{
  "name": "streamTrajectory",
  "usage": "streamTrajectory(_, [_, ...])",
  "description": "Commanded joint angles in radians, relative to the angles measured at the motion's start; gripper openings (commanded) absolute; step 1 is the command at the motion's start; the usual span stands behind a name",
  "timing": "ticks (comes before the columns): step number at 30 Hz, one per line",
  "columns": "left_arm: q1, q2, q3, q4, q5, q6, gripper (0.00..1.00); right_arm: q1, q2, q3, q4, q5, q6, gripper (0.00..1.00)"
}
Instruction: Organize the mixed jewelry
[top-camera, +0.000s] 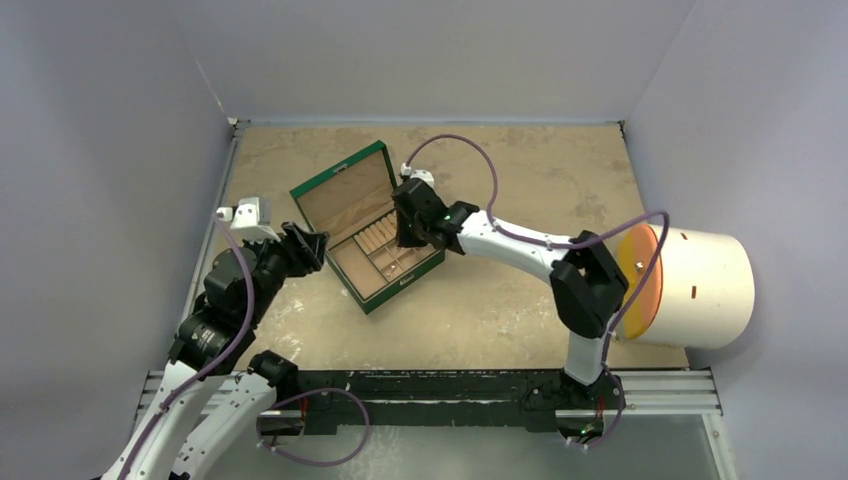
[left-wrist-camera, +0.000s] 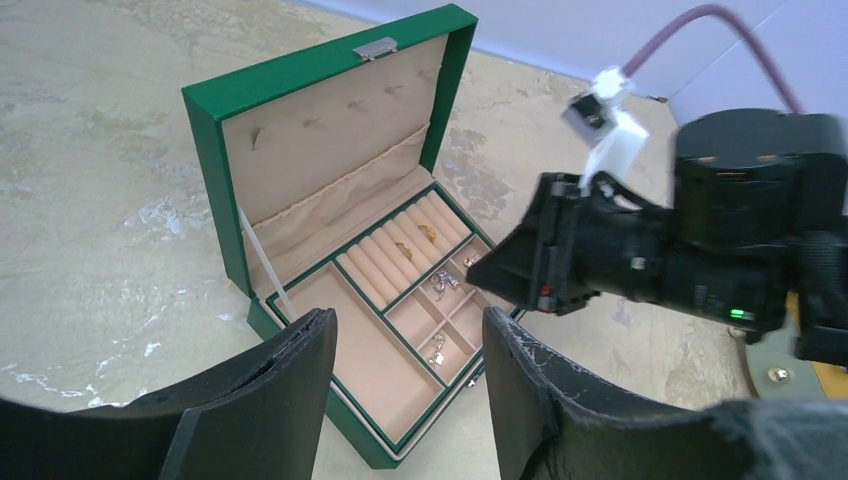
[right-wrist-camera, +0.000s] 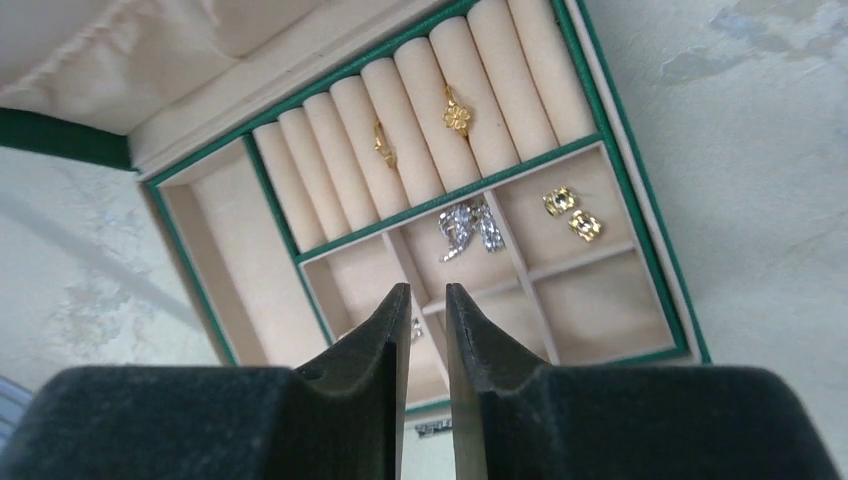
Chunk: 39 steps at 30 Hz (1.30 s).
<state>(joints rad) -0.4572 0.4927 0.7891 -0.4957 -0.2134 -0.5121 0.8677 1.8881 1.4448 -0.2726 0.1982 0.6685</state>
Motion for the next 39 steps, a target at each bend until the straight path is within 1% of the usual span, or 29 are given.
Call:
streamTrajectory(1, [0.009, 0.025, 0.028, 0.028, -0.018, 0.007, 0.55, -0.009, -0.161, -0.044, 0.006, 0.066, -0.028, 0.22])
streamTrajectory(9, [0.009, 0.106, 0.118, 0.031, -0.051, 0.031, 0.55, -0.009, -0.412, -0.235, 0.01, 0.157, -0.082, 0.22])
streamTrajectory(11, [0.009, 0.146, 0.142, 0.035, -0.056, 0.029, 0.54, -0.009, -0.469, -0.281, 0.011, 0.175, -0.094, 0.21])
streamTrajectory(15, [0.009, 0.253, 0.218, 0.023, -0.088, 0.019, 0.46, -0.009, -0.584, -0.369, 0.013, 0.19, -0.112, 0.18])
streamTrajectory(18, [0.009, 0.314, 0.257, 0.037, -0.151, 0.012, 0.41, -0.009, -0.676, -0.447, 0.028, 0.19, -0.121, 0.16])
streamTrajectory(20, [0.009, 0.362, 0.288, 0.045, -0.206, 0.012, 0.35, -0.009, -0.732, -0.488, 0.037, 0.186, -0.127, 0.15])
streamTrajectory(24, [0.02, 0.457, 0.347, 0.051, -0.306, 0.032, 0.08, -0.009, -0.823, -0.545, 0.038, 0.176, -0.135, 0.13])
streamTrajectory(25, [0.029, 0.481, 0.358, 0.053, -0.317, 0.037, 0.03, -0.009, -0.84, -0.554, 0.037, 0.173, -0.139, 0.13])
streamTrajectory(26, [0.042, 0.504, 0.368, 0.054, -0.322, 0.035, 0.0, -0.009, -0.857, -0.562, 0.033, 0.169, -0.141, 0.13])
streamTrajectory(32, [0.163, 0.606, 0.408, 0.103, -0.282, 0.013, 0.0, -0.009, -0.935, -0.59, 0.011, 0.128, -0.168, 0.13])
streamTrajectory(34, [0.22, 0.648, 0.417, 0.125, -0.24, 0.005, 0.0, -0.009, -0.951, -0.597, 0.008, 0.112, -0.178, 0.14])
streamTrajectory(36, [0.305, 0.7, 0.42, 0.144, -0.157, -0.019, 0.0, -0.009, -0.97, -0.601, 0.004, 0.101, -0.186, 0.14])
streamTrajectory(38, [0.411, 0.764, 0.431, 0.158, -0.034, -0.053, 0.0, -0.009, -0.989, -0.606, 0.006, 0.085, -0.195, 0.14])
streamTrajectory(39, [0.446, 0.803, 0.444, 0.159, 0.021, -0.068, 0.0, -0.009, -1.0, -0.609, 0.004, 0.079, -0.198, 0.14])
